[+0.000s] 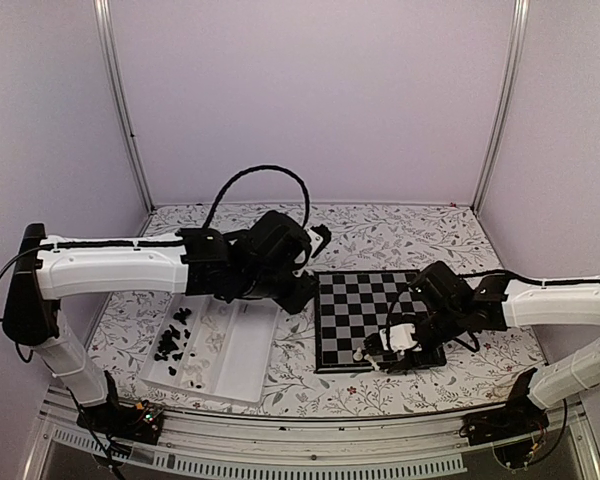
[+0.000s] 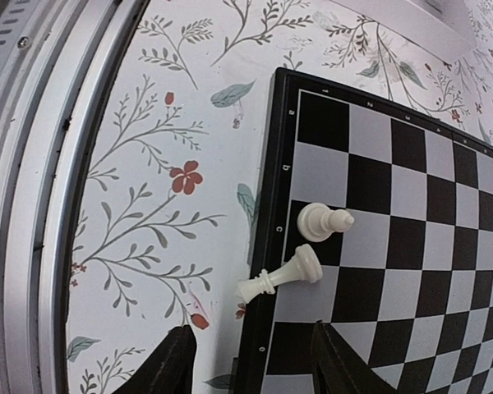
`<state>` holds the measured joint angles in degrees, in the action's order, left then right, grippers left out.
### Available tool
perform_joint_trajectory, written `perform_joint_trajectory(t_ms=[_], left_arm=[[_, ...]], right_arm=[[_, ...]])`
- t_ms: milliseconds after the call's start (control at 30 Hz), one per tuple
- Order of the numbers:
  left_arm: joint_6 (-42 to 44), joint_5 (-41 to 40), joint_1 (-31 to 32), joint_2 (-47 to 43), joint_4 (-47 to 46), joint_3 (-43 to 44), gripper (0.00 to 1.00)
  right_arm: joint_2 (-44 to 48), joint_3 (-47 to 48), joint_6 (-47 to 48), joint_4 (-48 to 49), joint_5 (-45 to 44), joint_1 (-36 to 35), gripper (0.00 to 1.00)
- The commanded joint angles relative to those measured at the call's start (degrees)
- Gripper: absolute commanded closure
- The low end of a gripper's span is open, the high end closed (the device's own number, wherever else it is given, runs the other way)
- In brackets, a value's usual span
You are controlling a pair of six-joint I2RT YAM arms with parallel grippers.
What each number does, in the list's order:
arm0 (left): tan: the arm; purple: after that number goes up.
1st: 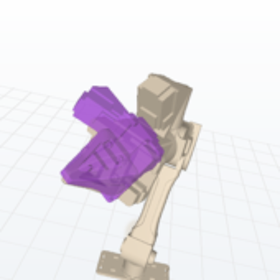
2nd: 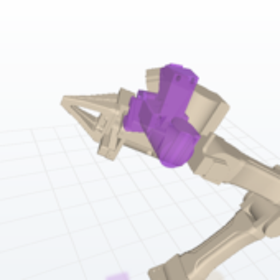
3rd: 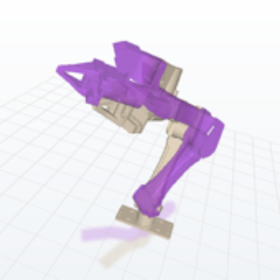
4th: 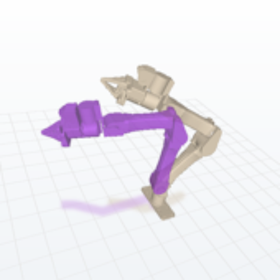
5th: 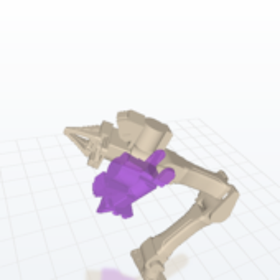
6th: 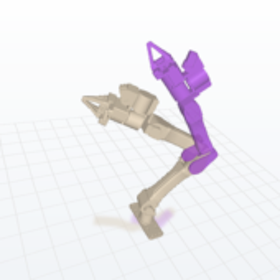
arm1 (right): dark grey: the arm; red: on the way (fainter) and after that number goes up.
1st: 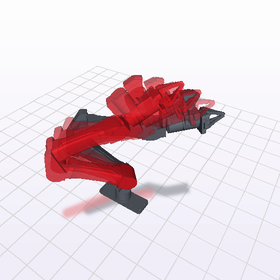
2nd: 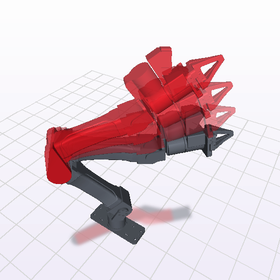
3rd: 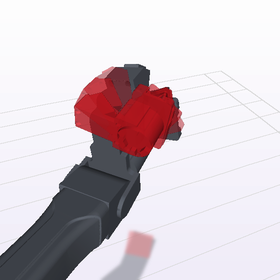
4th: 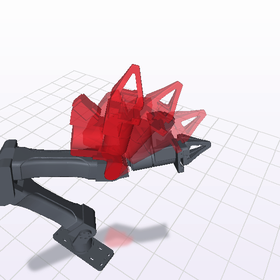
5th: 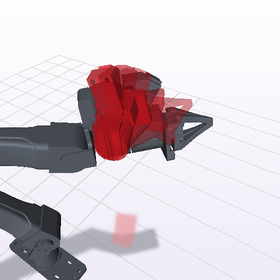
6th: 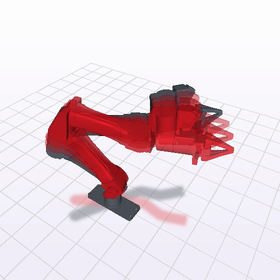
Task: Set up the chess pieces on the board
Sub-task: Pick up the chess piece from the chessboard.
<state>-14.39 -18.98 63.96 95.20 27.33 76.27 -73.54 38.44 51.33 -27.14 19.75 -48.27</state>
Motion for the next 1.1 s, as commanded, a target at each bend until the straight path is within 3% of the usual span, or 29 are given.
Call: perform_joint_trajectory(t_ms=[0, 133, 700, 1067], left_arm=[[-1.3, -1.3, -1.5, -1.1, -1.4, -1.0, 0.51], [-1.7, -1.3, -2.0, -0.9, -1.5, -1.5, 0.51], [-5.3, 1.3, -5.3, -3.2, -4.3, -6.7, 0.5], [-5.1, 3.0, -6.0, -2.1, -4.6, -6.5, 0.5]], right_arm=[[-1.4, -0.8, -3.6, 6.7, -6.6, -2.9, 0.48], [-4.3, 0.8, -7.0, 8.1, -10.0, -4.6, 0.46], [-9.6, 3.7, -13.1, 8.0, -9.9, -6.6, 0.39], [-10.5, 2.2, -14.1, 10.0, -18.2, -6.3, 0.42]])
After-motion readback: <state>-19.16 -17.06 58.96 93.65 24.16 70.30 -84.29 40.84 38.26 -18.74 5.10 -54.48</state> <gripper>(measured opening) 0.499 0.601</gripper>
